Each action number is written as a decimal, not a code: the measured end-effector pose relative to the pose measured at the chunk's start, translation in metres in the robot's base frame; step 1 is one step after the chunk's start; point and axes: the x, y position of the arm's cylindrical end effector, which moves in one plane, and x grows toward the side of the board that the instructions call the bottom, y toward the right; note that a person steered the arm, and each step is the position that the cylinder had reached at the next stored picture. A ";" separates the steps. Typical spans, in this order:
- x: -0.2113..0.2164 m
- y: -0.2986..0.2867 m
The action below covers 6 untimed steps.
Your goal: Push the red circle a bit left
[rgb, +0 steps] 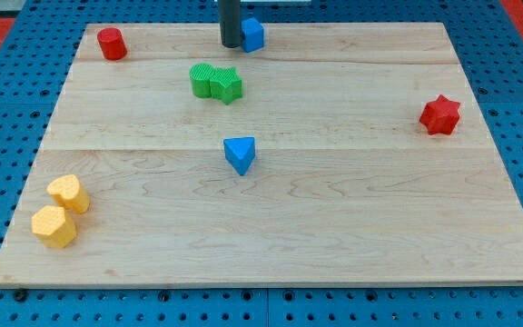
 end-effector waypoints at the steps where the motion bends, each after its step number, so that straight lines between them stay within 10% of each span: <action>1: -0.040 -0.013; 4: -0.004 0.021; 6: 0.000 -0.115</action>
